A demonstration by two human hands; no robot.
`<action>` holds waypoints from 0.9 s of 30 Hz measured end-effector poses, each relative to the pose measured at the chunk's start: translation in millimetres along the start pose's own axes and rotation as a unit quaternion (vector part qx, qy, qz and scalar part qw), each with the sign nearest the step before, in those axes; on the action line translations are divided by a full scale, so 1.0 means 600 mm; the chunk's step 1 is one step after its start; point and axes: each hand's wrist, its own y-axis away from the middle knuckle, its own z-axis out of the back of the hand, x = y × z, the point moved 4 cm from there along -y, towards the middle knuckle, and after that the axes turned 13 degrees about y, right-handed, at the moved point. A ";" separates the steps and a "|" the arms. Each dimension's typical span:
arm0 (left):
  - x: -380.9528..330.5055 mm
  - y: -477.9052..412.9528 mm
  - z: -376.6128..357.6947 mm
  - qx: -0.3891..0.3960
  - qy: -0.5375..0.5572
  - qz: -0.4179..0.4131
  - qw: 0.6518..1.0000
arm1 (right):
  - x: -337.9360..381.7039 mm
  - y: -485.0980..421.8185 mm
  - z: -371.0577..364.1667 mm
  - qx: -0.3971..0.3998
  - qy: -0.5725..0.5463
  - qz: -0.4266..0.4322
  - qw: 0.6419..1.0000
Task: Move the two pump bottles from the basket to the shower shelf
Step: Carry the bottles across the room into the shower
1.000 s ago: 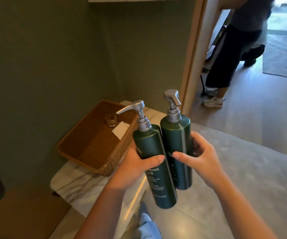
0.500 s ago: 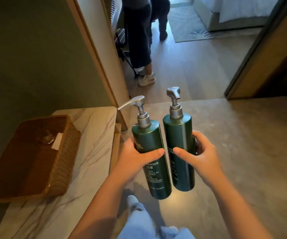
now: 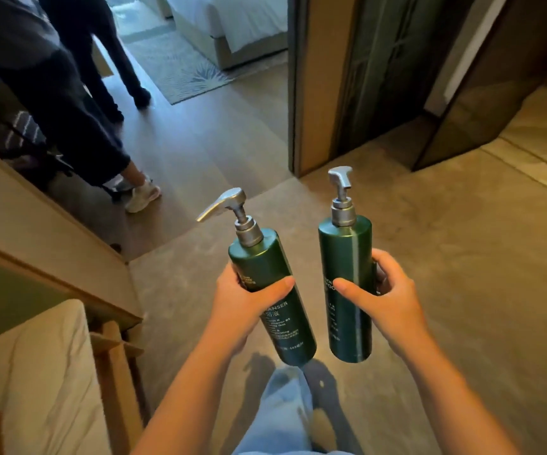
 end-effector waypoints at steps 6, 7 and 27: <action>-0.037 -0.173 -0.103 0.123 0.003 0.009 0.992 | -0.013 -0.127 0.070 -0.069 0.003 -0.038 0.997; -0.042 -0.197 -0.118 0.135 -0.002 0.012 0.991 | -0.013 -0.146 0.080 -0.076 0.006 -0.043 0.996; 0.000 -0.570 -0.613 0.262 0.014 0.070 0.963 | -0.156 -0.438 0.418 -0.291 -0.038 -0.123 0.948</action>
